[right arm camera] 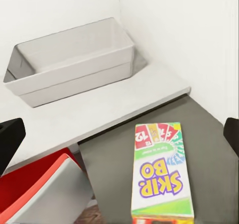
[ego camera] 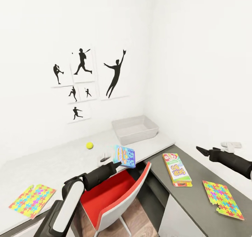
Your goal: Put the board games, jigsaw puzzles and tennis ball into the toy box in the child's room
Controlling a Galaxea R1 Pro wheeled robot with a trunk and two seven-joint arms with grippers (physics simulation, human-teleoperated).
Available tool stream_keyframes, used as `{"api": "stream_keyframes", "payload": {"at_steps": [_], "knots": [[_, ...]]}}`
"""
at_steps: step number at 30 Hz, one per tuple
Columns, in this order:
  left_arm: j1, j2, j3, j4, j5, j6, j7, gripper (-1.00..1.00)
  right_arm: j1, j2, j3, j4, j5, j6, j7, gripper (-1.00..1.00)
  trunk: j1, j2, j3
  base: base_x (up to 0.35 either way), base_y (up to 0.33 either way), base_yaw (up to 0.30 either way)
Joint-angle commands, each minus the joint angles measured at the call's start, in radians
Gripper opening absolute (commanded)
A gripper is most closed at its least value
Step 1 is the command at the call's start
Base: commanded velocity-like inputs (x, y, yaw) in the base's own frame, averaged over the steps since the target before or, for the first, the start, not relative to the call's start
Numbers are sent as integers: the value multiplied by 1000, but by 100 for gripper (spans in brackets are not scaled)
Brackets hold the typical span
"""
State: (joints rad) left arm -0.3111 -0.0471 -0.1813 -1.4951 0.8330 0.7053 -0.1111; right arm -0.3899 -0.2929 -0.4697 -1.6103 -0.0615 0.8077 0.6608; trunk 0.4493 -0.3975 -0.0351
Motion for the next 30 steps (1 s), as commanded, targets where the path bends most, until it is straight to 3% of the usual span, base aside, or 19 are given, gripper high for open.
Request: {"api": "stream_keyframes", "payload": {"at_steps": [1,14,26,30], "knots": [[-1,0,1,-1,1,5,-3,-100,-1,0,-1,0,-6,8,0,100,1,-2,-2,0,0,-277],[-2,-1,2,1,-1,5,0,-100,-1,0,-7,0,-6,9,-2,100,1,-2,0,0,0,-280],[-2,-2,0,1,-7,3,8,-100,-1,8,-93,0,-9,4,-2,100,1,-2,2,0,0,-119],[-2,-2,0,1,-7,3,8,-100,-1,9,-95,0,-9,4,-1,100,1,-2,2,0,0,-14]]}}
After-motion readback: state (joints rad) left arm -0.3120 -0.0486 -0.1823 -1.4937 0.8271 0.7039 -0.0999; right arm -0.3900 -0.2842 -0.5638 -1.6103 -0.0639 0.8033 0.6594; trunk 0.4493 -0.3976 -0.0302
